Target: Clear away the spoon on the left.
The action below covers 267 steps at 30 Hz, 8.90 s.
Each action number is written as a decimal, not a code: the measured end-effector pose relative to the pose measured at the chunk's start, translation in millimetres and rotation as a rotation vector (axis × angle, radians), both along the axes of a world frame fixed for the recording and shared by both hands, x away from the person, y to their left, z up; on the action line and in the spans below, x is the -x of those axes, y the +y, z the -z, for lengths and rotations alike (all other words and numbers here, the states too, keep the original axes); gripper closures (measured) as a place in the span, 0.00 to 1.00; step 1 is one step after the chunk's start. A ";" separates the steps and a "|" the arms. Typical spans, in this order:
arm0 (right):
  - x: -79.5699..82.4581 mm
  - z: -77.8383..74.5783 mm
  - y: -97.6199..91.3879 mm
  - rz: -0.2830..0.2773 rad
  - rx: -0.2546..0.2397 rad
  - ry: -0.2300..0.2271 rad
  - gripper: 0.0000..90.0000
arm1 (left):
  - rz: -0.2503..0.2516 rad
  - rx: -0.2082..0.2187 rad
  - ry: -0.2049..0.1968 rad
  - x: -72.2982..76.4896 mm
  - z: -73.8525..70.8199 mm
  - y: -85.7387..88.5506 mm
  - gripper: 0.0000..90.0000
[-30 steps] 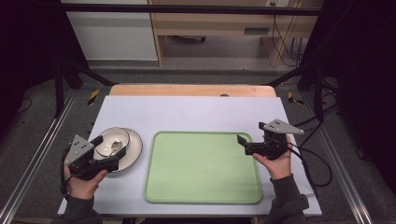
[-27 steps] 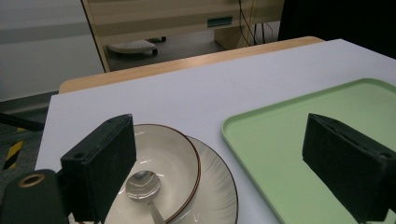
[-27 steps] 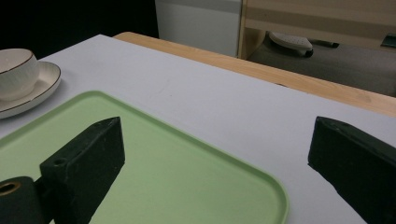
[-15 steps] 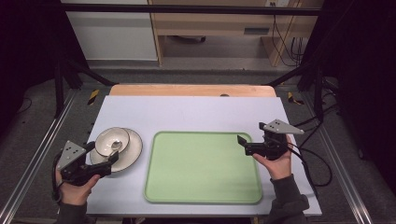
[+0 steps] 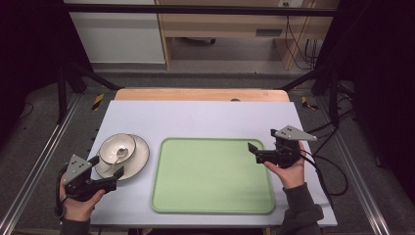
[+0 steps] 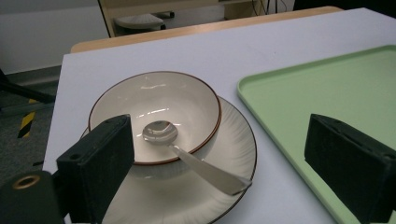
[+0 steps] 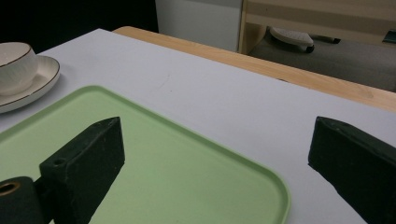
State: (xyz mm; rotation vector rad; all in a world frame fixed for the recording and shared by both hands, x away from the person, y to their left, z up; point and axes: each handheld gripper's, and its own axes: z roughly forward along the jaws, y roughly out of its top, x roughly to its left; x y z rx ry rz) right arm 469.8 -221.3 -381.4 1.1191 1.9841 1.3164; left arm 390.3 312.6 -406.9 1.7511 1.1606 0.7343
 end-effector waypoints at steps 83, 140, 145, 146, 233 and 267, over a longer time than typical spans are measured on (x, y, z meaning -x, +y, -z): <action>-4.7 7.3 6.5 -0.019 0.040 0.033 0.05 | -0.082 -0.062 0.000 1.9 15.3 9.1 0.98; -4.0 6.5 6.4 -0.019 0.040 0.033 0.05 | -0.084 -0.038 -0.109 13.0 -2.2 6.1 0.99; -4.2 6.5 6.0 -0.020 0.043 0.029 0.05 | -0.082 -0.035 -0.119 14.2 -4.8 5.2 0.99; -4.2 6.5 6.0 -0.021 0.044 0.029 0.05 | -0.080 -0.034 -0.123 14.4 -5.7 5.2 0.99; -2.9 5.5 5.7 -0.024 0.041 0.033 0.05 | 0.130 -0.107 -0.184 11.9 -25.8 -62.2 0.99; -2.5 5.6 5.5 -0.028 0.043 0.039 0.05 | 0.211 -0.216 -0.127 -24.8 -9.4 -102.1 0.99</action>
